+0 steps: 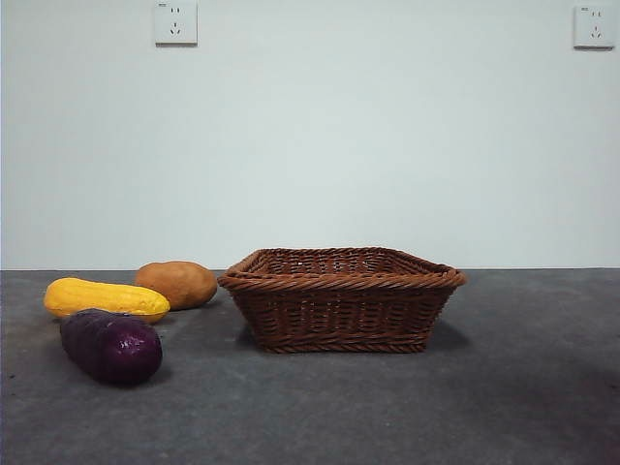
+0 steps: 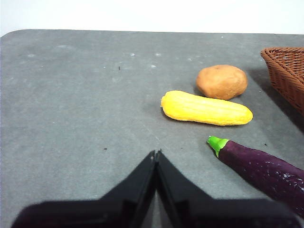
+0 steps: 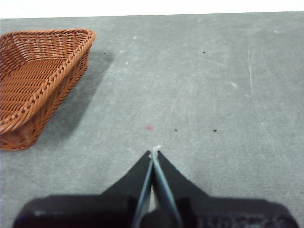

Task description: Help me put the vegetables on the table into the basket

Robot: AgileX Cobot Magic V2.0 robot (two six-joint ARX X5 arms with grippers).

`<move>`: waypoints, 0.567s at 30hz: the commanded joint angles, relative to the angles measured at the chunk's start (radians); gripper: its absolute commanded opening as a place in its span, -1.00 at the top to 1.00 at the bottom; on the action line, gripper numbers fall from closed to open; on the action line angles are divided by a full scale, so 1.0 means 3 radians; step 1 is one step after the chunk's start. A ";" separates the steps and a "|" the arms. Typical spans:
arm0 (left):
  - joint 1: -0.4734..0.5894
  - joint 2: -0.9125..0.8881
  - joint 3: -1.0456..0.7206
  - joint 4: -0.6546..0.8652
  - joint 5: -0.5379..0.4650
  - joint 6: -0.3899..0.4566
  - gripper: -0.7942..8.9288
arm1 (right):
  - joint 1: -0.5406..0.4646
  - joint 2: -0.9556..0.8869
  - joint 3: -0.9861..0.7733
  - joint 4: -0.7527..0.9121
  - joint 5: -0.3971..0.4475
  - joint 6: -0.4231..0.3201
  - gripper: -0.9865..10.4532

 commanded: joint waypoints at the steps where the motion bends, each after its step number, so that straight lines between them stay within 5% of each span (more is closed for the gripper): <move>1: 0.0010 -0.0004 -0.0033 0.0020 -0.0001 -0.0028 0.84 | 0.0000 -0.0009 -0.0027 0.0019 0.0001 0.0033 0.82; 4: 0.0010 -0.0004 -0.0033 0.0019 0.0001 -0.0031 0.84 | -0.0001 -0.0009 -0.0027 0.0022 0.0000 0.0041 0.82; 11: 0.0010 -0.0004 -0.0033 0.0019 0.0001 -0.0038 0.84 | 0.0000 -0.0009 -0.0027 0.0053 -0.0050 0.0521 0.83; 17: 0.0010 -0.0003 0.0175 -0.0117 0.0158 -0.0345 0.85 | 0.0000 0.0000 0.0161 0.0117 -0.0104 0.1150 0.84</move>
